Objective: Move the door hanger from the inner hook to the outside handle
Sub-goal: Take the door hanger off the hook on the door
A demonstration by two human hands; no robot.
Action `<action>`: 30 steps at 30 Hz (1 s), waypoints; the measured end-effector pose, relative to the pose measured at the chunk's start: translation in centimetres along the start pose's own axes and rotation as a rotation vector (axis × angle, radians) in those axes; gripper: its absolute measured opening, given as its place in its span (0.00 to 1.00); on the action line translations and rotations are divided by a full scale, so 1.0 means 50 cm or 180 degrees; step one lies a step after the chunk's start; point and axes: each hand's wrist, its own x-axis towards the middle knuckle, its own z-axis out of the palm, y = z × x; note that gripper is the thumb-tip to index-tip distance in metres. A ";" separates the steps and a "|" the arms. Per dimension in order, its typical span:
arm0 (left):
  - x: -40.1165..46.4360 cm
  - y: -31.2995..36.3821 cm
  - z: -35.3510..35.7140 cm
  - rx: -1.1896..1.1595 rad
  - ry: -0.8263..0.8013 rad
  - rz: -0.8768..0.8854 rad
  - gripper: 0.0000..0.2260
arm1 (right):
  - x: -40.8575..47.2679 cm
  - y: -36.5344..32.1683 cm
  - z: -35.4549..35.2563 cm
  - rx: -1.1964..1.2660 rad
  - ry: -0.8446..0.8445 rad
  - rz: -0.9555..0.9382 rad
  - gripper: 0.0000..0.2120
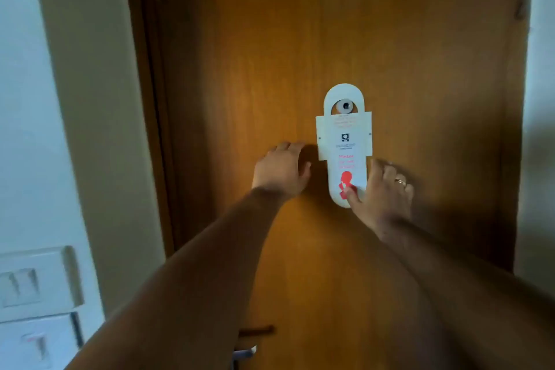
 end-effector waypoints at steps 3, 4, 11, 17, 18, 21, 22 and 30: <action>0.084 0.040 0.012 -0.0826 -0.0011 -0.0443 0.16 | 0.025 0.020 0.013 0.0456 -0.0313 0.0478 0.36; 0.116 0.052 0.012 -0.1059 -0.0047 -0.0620 0.14 | 0.030 0.021 0.018 0.0655 -0.0535 0.0668 0.38; 0.274 0.052 0.022 -0.2124 0.0005 -0.1368 0.11 | 0.055 -0.030 0.070 0.1707 -0.0446 0.1398 0.38; 0.301 0.054 0.022 -0.2048 -0.0066 -0.1469 0.08 | 0.073 -0.016 0.090 0.1828 -0.0507 0.1378 0.38; 0.301 0.057 0.017 -0.2024 -0.0107 -0.1468 0.08 | 0.077 -0.013 0.088 0.1875 -0.0556 0.1418 0.38; 0.289 0.059 -0.007 -0.2078 -0.0250 -0.1364 0.08 | 0.092 0.004 0.074 0.2108 -0.0763 0.1319 0.28; 0.286 0.058 -0.014 -0.2141 -0.0237 -0.1300 0.07 | 0.100 0.013 0.068 0.2261 -0.0779 0.1239 0.21; 0.278 0.023 -0.067 -0.2604 0.0000 -0.0945 0.08 | 0.138 0.051 -0.007 0.3506 -0.1085 0.0754 0.06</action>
